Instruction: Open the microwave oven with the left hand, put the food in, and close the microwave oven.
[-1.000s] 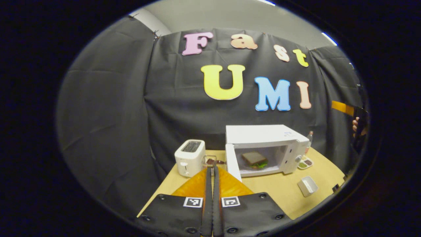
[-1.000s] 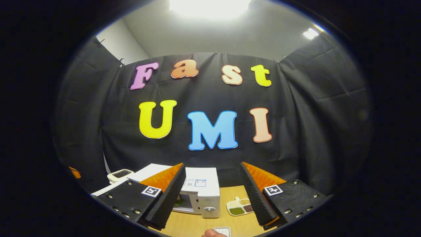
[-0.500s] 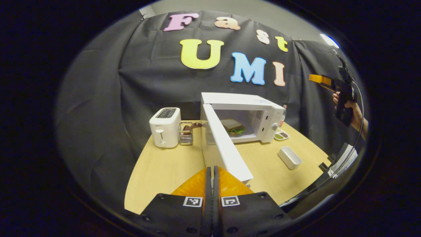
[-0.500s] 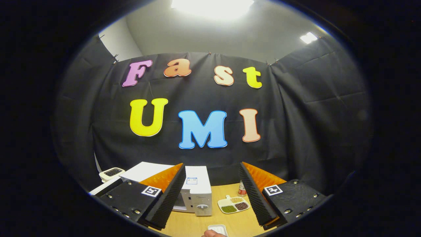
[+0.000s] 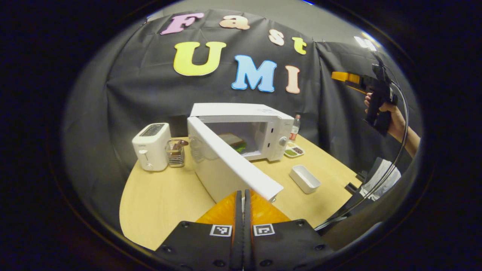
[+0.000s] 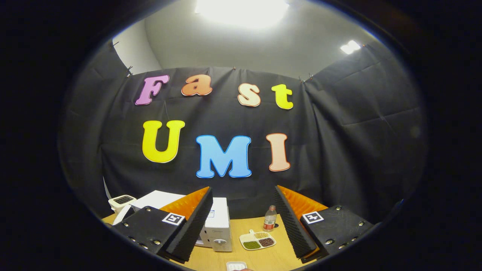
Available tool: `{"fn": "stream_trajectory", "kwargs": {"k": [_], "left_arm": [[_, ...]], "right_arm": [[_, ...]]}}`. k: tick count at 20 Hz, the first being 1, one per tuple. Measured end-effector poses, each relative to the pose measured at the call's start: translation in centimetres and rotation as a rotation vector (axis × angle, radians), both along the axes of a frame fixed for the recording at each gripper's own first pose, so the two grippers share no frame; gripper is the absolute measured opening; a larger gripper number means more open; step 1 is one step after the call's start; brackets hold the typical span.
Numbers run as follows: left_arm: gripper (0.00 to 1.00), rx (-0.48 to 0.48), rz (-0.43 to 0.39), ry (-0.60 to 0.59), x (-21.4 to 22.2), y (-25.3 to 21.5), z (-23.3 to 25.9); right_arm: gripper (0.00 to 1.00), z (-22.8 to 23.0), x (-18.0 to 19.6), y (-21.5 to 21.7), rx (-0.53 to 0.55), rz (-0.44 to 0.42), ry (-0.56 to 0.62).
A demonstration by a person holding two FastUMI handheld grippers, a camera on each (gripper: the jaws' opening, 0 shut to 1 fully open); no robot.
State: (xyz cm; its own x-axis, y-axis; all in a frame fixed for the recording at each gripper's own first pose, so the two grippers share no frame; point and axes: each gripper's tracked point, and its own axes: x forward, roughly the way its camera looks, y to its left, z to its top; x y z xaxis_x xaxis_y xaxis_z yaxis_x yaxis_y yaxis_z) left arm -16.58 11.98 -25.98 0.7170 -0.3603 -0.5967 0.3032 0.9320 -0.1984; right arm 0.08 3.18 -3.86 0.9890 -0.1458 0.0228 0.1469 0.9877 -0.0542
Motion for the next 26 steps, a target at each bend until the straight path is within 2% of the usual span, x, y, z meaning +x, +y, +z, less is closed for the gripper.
{"fn": "stream_trajectory", "kwargs": {"k": [10, 11, 26], "left_arm": [[0.09, -0.024, -0.085, -0.008, 5.5, -9.8, -1.0], [0.07, -0.025, -0.091, -0.011, 6.1, -10.5, -1.1], [0.07, -0.042, -0.085, -0.03, 13.8, -15.6, -2.8]], "right_arm": [[0.98, -1.9, 2.2, -3.9, 0.012, 0.049, 0.054], [0.98, -2.2, 2.6, -4.3, 0.016, 0.052, 0.057], [0.98, -3.4, 3.3, -7.6, 0.011, 0.052, 0.075]]}}
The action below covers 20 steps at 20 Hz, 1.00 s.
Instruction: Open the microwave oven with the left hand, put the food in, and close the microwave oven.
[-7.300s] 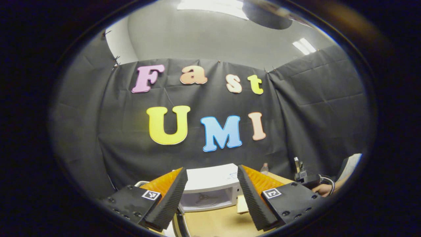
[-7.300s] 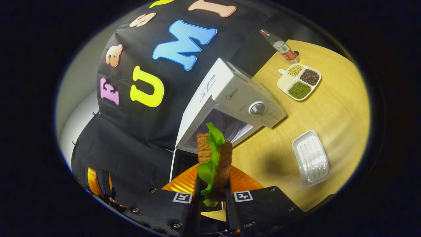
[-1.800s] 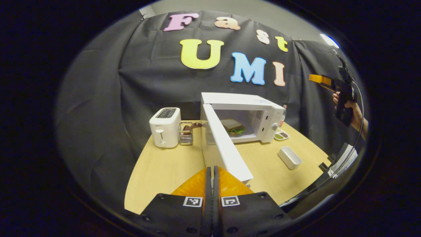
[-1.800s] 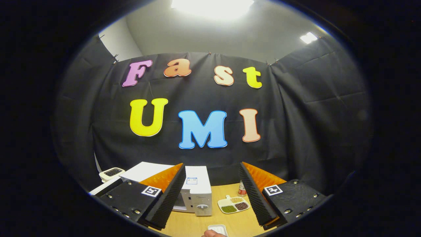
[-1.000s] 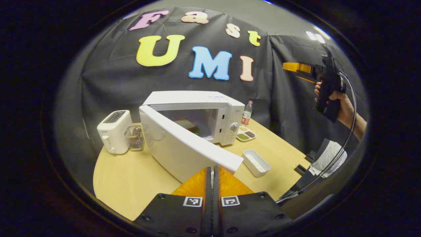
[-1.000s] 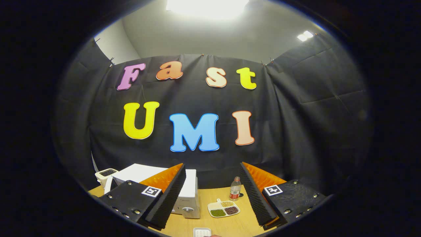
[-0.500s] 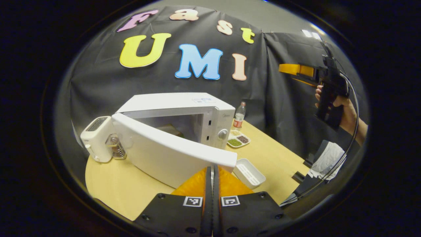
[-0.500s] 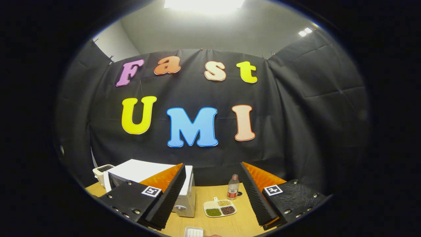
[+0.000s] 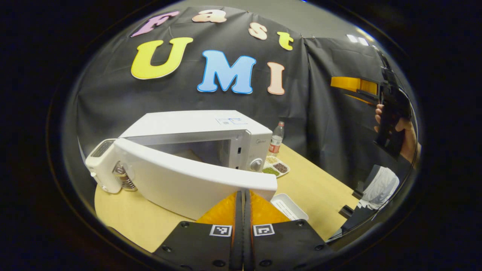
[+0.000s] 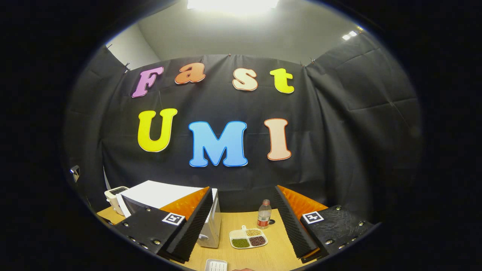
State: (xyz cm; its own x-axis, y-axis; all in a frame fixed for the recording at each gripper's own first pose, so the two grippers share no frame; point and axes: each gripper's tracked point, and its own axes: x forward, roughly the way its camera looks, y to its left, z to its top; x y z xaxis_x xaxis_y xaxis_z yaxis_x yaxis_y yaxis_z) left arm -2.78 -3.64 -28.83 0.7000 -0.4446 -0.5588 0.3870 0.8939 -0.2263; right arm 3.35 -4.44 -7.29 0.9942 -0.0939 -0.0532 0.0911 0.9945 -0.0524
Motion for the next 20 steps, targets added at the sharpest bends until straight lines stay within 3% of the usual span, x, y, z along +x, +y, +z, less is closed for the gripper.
{"fn": "stream_trajectory", "kwargs": {"k": [11, 20], "left_arm": [[0.07, -0.012, 0.033, -0.002, 5.8, -3.0, -1.1], [0.07, -0.012, 0.108, -0.017, 10.5, -4.3, -2.0]], "right_arm": [[0.98, -0.9, 1.5, -3.6, 0.003, -0.01, 0.014], [0.98, -2.1, 3.6, -4.6, 0.004, 0.04, 0.04]]}}
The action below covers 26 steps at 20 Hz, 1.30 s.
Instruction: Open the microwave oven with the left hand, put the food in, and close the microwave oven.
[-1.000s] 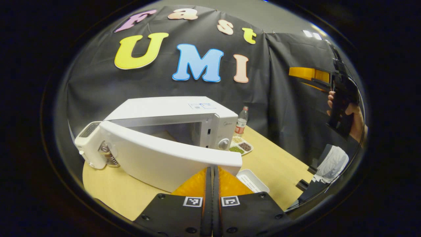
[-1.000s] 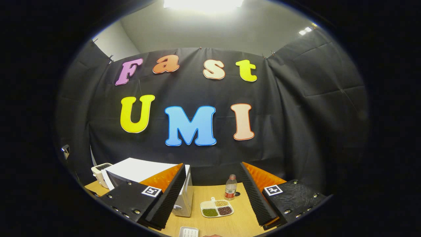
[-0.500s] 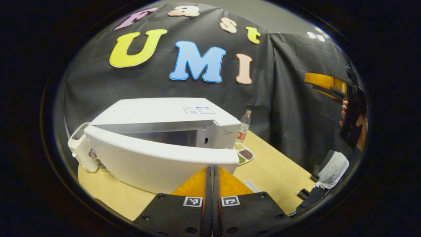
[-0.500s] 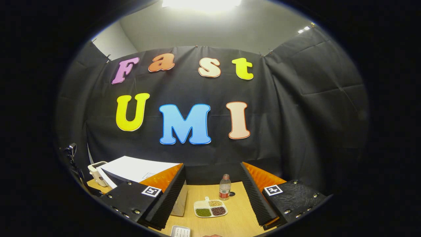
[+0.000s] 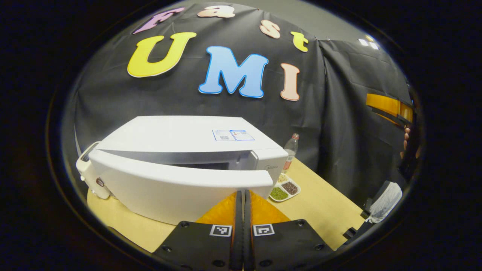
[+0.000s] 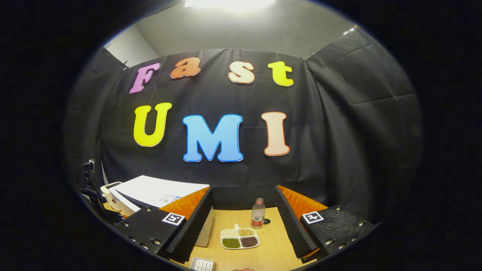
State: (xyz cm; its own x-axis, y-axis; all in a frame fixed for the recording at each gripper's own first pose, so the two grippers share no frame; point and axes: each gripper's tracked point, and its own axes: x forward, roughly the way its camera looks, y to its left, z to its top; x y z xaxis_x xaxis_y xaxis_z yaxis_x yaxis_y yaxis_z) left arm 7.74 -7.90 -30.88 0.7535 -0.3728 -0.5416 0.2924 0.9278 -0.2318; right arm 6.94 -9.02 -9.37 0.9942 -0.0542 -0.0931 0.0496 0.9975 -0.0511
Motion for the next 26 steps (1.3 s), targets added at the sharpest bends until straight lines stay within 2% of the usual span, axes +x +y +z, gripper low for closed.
{"fn": "stream_trajectory", "kwargs": {"k": [6, 8, 11, 15, 22, 23, 24, 26], "left_arm": [[0.07, 0.006, 0.046, 0.005, 3.3, -0.5, -0.9], [0.07, -0.016, 0.031, 0.013, 4.0, -1.4, -1.3], [0.07, 0.052, 0.006, -0.009, 3.8, -1.4, -1.3], [0.07, 0.019, 0.031, -0.009, 4.0, -1.1, -1.1], [0.07, 0.028, 0.029, -0.023, 4.3, -1.2, -1.1], [0.07, 0.073, 0.058, -0.046, 5.3, -0.4, -1.2], [0.07, 0.01, 0.028, -0.023, 5.1, -1.1, -1.7], [0.07, 0.026, 0.035, -0.03, 5.0, -1.1, -1.3]], "right_arm": [[0.98, -0.3, 0.8, -0.7, 0.006, 0.011, 0.002], [0.98, -0.8, 0.9, -1.0, 0.003, 0.009, 0.011], [0.98, -1.0, 1.0, -1.3, 0.007, 0.001, 0.011], [0.98, -1.2, 1.3, -0.9, 0.006, 0.011, 0.014], [0.98, -1.2, 1.0, 0.0, -0.001, 0.025, 0.012], [0.98, -1.1, 0.9, 0.2, -0.002, 0.027, 0.011], [0.98, -1.1, 0.8, 0.3, -0.004, 0.028, 0.012], [0.98, -0.9, 0.7, 0.6, -0.01, 0.031, 0.007]]}}
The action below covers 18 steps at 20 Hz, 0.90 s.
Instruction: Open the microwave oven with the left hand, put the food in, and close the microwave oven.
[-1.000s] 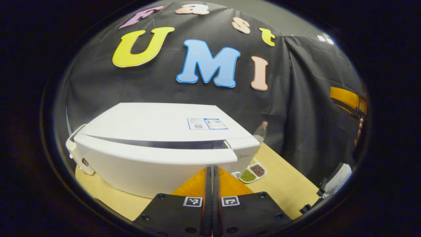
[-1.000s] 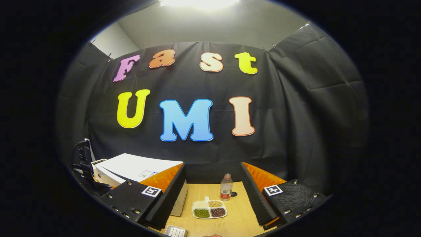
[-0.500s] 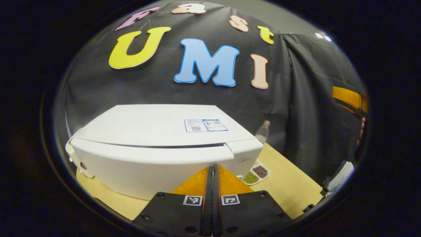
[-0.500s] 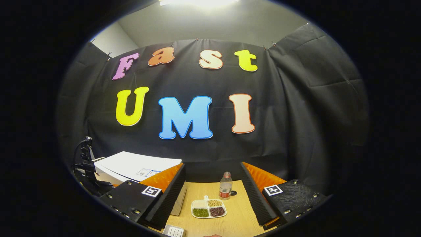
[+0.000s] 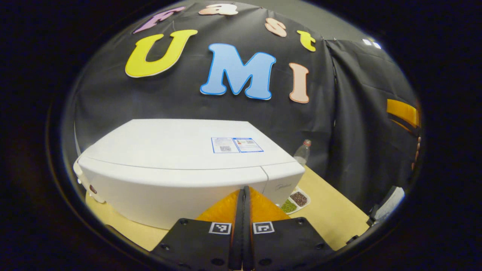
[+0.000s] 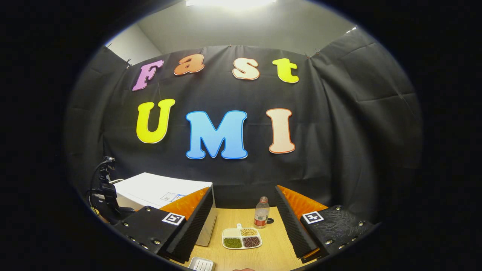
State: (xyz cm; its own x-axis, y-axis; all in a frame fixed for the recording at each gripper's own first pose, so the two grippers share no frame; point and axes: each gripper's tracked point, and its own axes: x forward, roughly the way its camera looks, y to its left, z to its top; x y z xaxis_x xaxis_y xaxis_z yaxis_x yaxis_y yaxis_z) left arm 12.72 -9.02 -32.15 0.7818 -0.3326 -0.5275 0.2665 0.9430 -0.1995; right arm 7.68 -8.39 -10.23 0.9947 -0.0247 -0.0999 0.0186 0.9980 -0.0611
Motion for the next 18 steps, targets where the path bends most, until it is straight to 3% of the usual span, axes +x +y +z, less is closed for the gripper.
{"fn": "stream_trajectory", "kwargs": {"k": [3, 6, 9, 11, 13, 15, 16, 18], "left_arm": [[0.07, 0.033, 0.041, -0.055, 0.5, 1.7, 2.4], [0.08, 0.004, 0.08, -0.173, 0.4, 4.2, 8.3], [0.41, 0.053, 0.132, -0.275, -0.8, 8.2, 14.5], [0.89, 0.099, 0.176, -0.355, -1.0, 10.8, 18.9], [0.99, 0.131, 0.215, -0.41, -1.9, 12.6, 23.0], [0.94, 0.107, 0.248, -0.454, -2.8, 13.8, 27.2], [0.96, 0.083, 0.261, -0.476, -3.2, 14.3, 29.2], [0.97, 0.045, 0.275, -0.509, -4.0, 15.2, 31.8]], "right_arm": [[0.98, 0.3, -0.1, 1.0, 0.007, 0.007, -0.003], [0.98, 1.3, -0.1, 3.0, 0.034, 0.02, -0.014], [0.97, 2.9, 0.1, 5.6, 0.067, 0.049, -0.029], [0.98, 4.4, 0.0, 7.6, 0.062, 0.078, -0.047], [0.98, 6.0, -0.2, 9.0, 0.059, 0.092, -0.057], [0.98, 7.3, -0.6, 10.4, 0.064, 0.1, -0.063], [0.94, 7.9, -0.8, 10.9, 0.062, 0.1, -0.072], [0.98, 9.0, -1.4, 11.9, 0.054, 0.101, -0.092]]}}
